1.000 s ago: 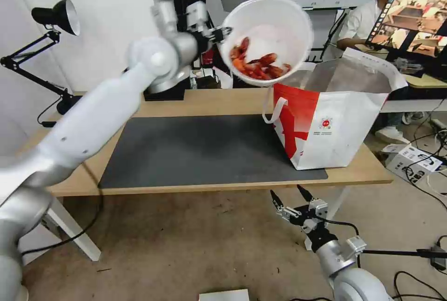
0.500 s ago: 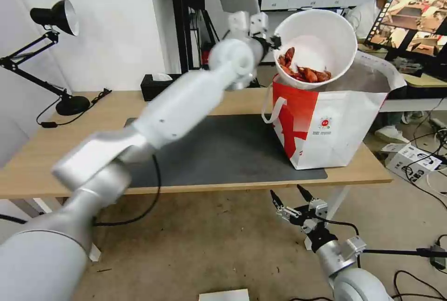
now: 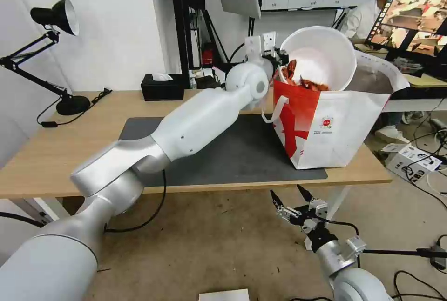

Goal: Pick up the trash from the table and place it into the takeout bag.

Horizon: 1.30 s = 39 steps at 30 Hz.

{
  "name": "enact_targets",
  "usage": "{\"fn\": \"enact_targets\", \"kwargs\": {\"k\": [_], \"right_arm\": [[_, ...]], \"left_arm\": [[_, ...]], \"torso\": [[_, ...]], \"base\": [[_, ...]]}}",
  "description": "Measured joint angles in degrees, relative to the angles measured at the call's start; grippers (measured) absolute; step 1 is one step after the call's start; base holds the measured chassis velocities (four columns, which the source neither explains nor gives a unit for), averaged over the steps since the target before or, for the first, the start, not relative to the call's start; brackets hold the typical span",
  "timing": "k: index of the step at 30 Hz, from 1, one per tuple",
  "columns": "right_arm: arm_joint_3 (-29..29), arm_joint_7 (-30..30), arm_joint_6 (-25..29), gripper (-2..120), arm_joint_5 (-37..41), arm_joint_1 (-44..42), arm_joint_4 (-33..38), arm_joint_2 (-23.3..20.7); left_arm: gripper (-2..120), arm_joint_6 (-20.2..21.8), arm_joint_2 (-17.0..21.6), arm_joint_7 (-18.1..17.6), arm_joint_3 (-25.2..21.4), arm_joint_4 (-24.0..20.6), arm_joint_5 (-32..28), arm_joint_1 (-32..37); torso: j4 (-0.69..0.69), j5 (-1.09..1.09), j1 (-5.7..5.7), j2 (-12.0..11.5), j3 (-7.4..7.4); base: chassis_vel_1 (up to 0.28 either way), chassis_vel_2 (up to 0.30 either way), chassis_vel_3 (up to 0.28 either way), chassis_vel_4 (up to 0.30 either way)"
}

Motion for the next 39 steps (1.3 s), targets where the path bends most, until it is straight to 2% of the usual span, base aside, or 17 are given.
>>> {"fn": "enact_targets", "kwargs": {"k": [6,8,14,16,17,19,20,23,26,28,29,31,33,35,37,39], "right_arm": [[0.0,0.0,0.0,100,0.0,0.0,0.0,0.0],[0.0,0.0,0.0,100,0.0,0.0,0.0,0.0],[0.0,0.0,0.0,100,0.0,0.0,0.0,0.0],[0.0,0.0,0.0,100,0.0,0.0,0.0,0.0],[0.0,0.0,0.0,100,0.0,0.0,0.0,0.0],[0.0,0.0,0.0,100,0.0,0.0,0.0,0.0],[0.0,0.0,0.0,100,0.0,0.0,0.0,0.0],[0.0,0.0,0.0,100,0.0,0.0,0.0,0.0],[0.0,0.0,0.0,100,0.0,0.0,0.0,0.0],[0.0,0.0,0.0,100,0.0,0.0,0.0,0.0],[0.0,0.0,0.0,100,0.0,0.0,0.0,0.0],[0.0,0.0,0.0,100,0.0,0.0,0.0,0.0],[0.0,0.0,0.0,100,0.0,0.0,0.0,0.0],[0.0,0.0,0.0,100,0.0,0.0,0.0,0.0],[0.0,0.0,0.0,100,0.0,0.0,0.0,0.0],[0.0,0.0,0.0,100,0.0,0.0,0.0,0.0]], "left_arm": [[0,4.0,0.8,2.5,0.2,-2.0,-3.1,-0.6],[0,7.8,1.3,5.0,1.0,-2.4,-4.9,-1.3],[1,10.4,1.5,6.9,2.5,-1.4,-5.2,-2.1],[11,10.7,1.2,7.1,2.6,-0.9,-5.0,-1.8],[11,10.7,1.2,7.1,2.6,-0.9,-5.0,-1.8],[22,10.8,1.0,7.5,2.8,-0.7,-4.4,-1.4],[22,10.8,1.0,7.5,2.8,-0.7,-4.4,-1.4],[35,11.1,0.9,8.2,3.0,-0.7,-4.3,-1.1],[42,11.2,0.9,8.4,3.1,-0.9,-4.3,-1.1],[52,11.2,1.0,8.5,3.1,-1.5,-4.2,-1.1],[52,11.2,1.0,8.5,3.1,-1.5,-4.2,-1.1],[64,10.8,1.6,8.5,2.5,-3.1,-4.2,-0.8],[67,10.2,2.7,8.4,2.0,-4.7,-4.2,-0.5],[80,8.5,6.8,8.0,1.0,-10.1,-4.2,0.2],[82,8.1,8.2,7.8,0.6,-11.5,-4.3,0.3],[93,7.5,12.3,7.2,-0.6,-15.1,-5.1,1.0]], "torso": [[0.0,0.0,0.0,0.0,-0.01],[-0.02,0.0,0.0,0.0,0.0],[0.0,0.0,0.0,0.0,0.0],[-0.01,0.0,0.0,0.0,0.0],[-0.01,0.0,0.0,0.0,0.0],[-0.01,0.0,0.0,0.0,0.0],[-0.01,0.0,0.0,0.0,0.0],[-0.01,0.0,0.0,0.0,0.0],[-0.01,0.0,0.0,0.0,0.0],[-0.01,0.0,0.0,0.0,0.0],[-0.01,0.0,0.0,0.0,0.0],[-0.02,0.0,0.0,0.0,0.0],[-0.04,0.0,0.0,0.0,-0.01],[-0.02,0.0,0.0,0.0,0.0],[-0.01,0.0,0.0,0.0,0.0],[0.02,-0.02,0.0,0.0,0.0]], "base": [[0.0,0.0,0.0,0.0],[0.0,0.0,0.0,0.0],[0.0,0.0,0.0,0.0],[0.0,0.0,0.0,0.0],[0.0,0.0,0.0,0.0],[0.0,0.0,0.0,0.0],[0.0,0.0,0.0,0.0],[0.0,0.0,0.0,0.0],[0.0,0.0,0.0,0.0],[0.0,0.0,0.0,0.0],[0.0,0.0,0.0,0.0],[0.0,0.0,0.0,0.0],[0.0,0.0,0.0,0.0],[0.0,0.0,0.0,0.0],[0.0,0.0,0.0,0.0],[0.0,0.0,0.0,0.0]]}}
